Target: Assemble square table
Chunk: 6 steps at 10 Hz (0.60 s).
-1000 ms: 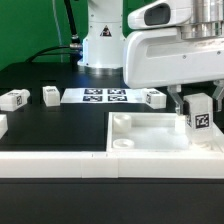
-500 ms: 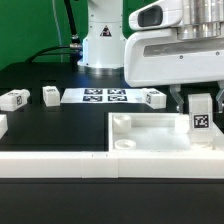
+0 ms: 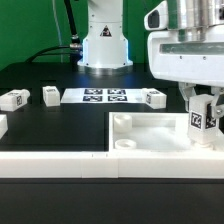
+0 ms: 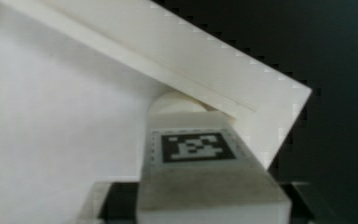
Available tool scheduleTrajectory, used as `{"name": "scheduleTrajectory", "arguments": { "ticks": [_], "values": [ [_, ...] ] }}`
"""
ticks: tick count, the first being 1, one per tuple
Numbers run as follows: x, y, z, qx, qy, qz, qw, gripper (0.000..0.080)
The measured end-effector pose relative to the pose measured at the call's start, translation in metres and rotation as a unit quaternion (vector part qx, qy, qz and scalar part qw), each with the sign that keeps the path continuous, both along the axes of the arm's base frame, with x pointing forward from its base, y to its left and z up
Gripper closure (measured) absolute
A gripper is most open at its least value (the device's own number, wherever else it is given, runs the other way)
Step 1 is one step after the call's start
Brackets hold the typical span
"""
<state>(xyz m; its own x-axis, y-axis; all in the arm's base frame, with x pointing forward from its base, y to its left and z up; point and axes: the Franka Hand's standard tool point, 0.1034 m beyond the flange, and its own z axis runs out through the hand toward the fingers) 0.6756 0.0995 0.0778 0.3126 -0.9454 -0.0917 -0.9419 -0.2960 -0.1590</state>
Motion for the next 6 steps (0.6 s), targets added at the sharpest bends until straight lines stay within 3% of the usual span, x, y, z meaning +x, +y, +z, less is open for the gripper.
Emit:
{"name": "scheduleTrajectory", "arguments": {
  "ticks": [3, 4, 5, 6],
  "values": [
    [-0.0014, -0.0004, -0.0006, 0.021, 0.005, -0.091, 0.996, 0.0508],
    [-0.0015, -0.0002, -0.0008, 0.021, 0.005, -0.088, 0.996, 0.0417],
    [-0.0018, 0.0003, -0.0006, 0.014, 0.001, -0.051, 0.999, 0.0278],
    [-0.0034, 0.0038, 0.0008, -0.003, 0.001, 0.032, 0.999, 0.019]
  ]
}}
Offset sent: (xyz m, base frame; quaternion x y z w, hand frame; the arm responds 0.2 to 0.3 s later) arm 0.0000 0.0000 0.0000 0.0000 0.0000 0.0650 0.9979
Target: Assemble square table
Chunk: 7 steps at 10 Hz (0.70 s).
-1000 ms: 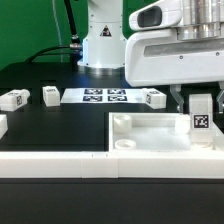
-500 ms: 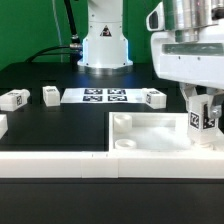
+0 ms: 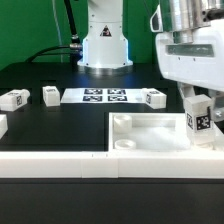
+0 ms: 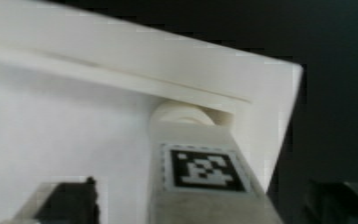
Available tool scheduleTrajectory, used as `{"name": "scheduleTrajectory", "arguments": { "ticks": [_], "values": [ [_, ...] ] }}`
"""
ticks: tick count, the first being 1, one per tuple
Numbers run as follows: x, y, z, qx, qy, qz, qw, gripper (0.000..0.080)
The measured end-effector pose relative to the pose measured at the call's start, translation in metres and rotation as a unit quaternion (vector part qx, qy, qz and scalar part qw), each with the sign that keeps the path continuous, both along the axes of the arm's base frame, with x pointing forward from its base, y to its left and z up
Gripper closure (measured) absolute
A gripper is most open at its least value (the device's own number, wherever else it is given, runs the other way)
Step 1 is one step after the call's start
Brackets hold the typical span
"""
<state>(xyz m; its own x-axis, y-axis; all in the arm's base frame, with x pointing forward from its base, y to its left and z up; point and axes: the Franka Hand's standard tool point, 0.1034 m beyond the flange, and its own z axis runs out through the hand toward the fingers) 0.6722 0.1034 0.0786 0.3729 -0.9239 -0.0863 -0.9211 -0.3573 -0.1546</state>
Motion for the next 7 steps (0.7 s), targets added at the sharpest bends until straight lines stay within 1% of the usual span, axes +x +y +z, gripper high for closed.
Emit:
{"name": "scheduleTrajectory", "arguments": {
  "ticks": [1, 2, 3, 5, 6, 7],
  "values": [
    [0.0003, 0.0043, 0.001, -0.011, -0.011, 0.08, 0.997, 0.019],
    [-0.0001, 0.0057, 0.0008, -0.02, -0.02, 0.155, 0.988, 0.0158],
    [0.0, 0.0048, 0.0007, -0.02, -0.021, 0.158, 0.987, 0.0152],
    [0.0001, 0.004, 0.0005, -0.03, -0.031, 0.238, 0.97, 0.0151],
    [-0.0001, 0.0021, 0.0001, -0.042, -0.037, 0.303, 0.951, 0.0151],
    [-0.0001, -0.0014, -0.0002, -0.059, -0.044, 0.385, 0.92, 0.0151]
  ]
}}
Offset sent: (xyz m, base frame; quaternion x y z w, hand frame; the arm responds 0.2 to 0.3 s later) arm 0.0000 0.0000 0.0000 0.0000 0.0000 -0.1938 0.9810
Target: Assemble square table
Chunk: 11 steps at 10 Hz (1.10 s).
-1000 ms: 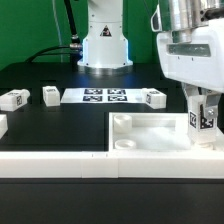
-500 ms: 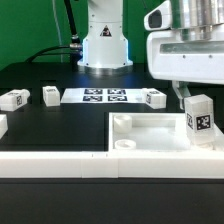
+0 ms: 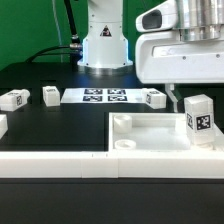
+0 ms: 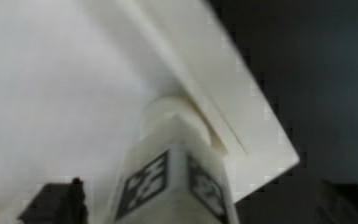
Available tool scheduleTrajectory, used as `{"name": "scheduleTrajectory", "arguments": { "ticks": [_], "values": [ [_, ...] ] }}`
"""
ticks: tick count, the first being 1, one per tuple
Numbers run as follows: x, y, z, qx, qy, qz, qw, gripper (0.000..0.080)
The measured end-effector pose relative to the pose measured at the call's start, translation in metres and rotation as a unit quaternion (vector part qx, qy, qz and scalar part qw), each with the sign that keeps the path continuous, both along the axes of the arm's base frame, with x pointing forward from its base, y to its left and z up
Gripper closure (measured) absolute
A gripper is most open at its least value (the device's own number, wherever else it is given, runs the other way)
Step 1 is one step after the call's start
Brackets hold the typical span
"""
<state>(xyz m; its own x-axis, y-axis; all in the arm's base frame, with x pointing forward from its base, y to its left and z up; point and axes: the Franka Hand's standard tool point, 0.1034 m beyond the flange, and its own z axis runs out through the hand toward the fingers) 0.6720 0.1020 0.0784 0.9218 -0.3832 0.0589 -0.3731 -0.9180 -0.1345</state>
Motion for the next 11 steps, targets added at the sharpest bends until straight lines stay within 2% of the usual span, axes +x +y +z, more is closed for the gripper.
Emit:
{"name": "scheduleTrajectory", "arguments": {
  "ticks": [2, 4, 6, 7, 8, 11],
  "values": [
    [0.0056, -0.0089, 0.0019, -0.024, -0.017, 0.146, 0.989, 0.0151],
    [0.0048, -0.0083, 0.001, -0.026, -0.018, 0.162, 0.986, 0.0151],
    [0.0047, -0.0084, 0.0008, -0.024, -0.016, 0.144, 0.989, 0.0408],
    [0.0047, -0.008, 0.0007, -0.022, -0.015, 0.13, 0.991, 0.0408],
    [0.0045, -0.0071, 0.0006, -0.015, -0.01, 0.081, 0.997, 0.0509],
    [0.0034, -0.0046, -0.0002, -0.001, 0.004, -0.037, 0.999, 0.0509]
  ]
}}
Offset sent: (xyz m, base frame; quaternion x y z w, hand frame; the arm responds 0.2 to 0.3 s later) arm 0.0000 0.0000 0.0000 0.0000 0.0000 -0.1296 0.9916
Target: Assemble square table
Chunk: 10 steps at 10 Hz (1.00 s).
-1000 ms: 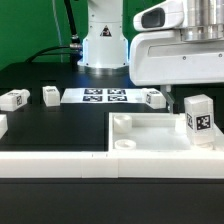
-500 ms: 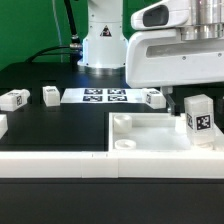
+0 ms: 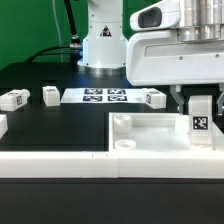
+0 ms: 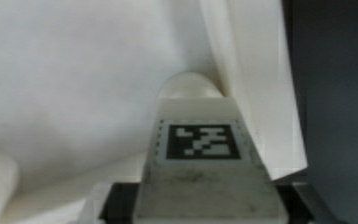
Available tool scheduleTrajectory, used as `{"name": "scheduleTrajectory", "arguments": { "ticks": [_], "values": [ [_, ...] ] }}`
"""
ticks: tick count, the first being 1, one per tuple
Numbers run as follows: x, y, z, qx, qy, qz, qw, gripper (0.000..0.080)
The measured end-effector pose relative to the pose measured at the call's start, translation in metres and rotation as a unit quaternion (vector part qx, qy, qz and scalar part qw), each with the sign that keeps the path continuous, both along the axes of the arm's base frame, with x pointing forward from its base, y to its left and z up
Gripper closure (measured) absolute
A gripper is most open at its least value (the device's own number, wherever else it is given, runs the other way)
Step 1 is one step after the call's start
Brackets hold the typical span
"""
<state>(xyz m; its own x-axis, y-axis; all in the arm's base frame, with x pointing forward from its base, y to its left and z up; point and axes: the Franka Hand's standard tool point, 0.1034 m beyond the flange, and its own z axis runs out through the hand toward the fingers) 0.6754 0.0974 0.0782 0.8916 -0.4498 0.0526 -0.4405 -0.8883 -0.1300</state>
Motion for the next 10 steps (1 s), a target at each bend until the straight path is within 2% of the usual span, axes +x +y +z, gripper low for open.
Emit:
{"name": "scheduleTrajectory", "arguments": {
  "ticks": [1, 3, 5, 7, 9, 10],
  "values": [
    [-0.003, 0.0056, 0.0001, -0.001, 0.017, -0.08, 0.997, 0.0509],
    [-0.0037, 0.0125, 0.0001, 0.006, 0.042, -0.233, 0.971, 0.0509],
    [-0.002, 0.0133, -0.0004, 0.033, 0.054, -0.378, 0.924, 0.0509],
    [-0.0011, 0.0103, -0.0012, 0.055, 0.061, -0.437, 0.896, 0.0509],
    [-0.0011, 0.011, -0.0012, 0.056, 0.06, -0.448, 0.89, 0.0509],
    [-0.0011, 0.0103, -0.0011, 0.05, 0.055, -0.41, 0.909, 0.0509]
  ]
}}
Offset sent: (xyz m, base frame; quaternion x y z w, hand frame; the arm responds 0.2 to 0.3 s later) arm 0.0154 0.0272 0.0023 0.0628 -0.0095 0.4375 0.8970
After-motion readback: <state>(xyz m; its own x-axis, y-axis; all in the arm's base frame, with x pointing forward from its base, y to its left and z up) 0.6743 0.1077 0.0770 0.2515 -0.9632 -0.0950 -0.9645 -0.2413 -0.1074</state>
